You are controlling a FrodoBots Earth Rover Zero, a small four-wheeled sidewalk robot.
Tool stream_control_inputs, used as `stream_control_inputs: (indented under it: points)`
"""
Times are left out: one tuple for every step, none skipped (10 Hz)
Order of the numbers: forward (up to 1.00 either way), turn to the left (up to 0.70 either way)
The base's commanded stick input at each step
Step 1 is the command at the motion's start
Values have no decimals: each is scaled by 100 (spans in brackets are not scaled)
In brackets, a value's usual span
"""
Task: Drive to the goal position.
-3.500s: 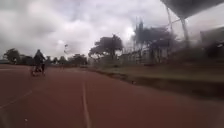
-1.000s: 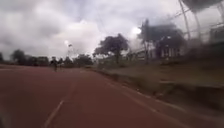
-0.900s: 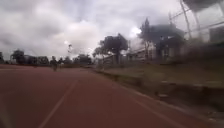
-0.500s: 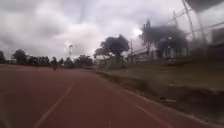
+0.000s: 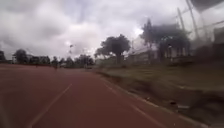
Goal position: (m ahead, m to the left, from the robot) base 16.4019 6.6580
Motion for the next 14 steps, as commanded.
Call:
stream_control_inputs:
  points:
    - [70,18]
    - [70,0]
    - [70,0]
    - [70,0]
    - [70,0]
    - [70,0]
    - [70,0]
    - [70,0]
    - [70,0]
    - [70,0]
    - [70,0]
    - [70,0]
    - [70,0]
    - [70,0]
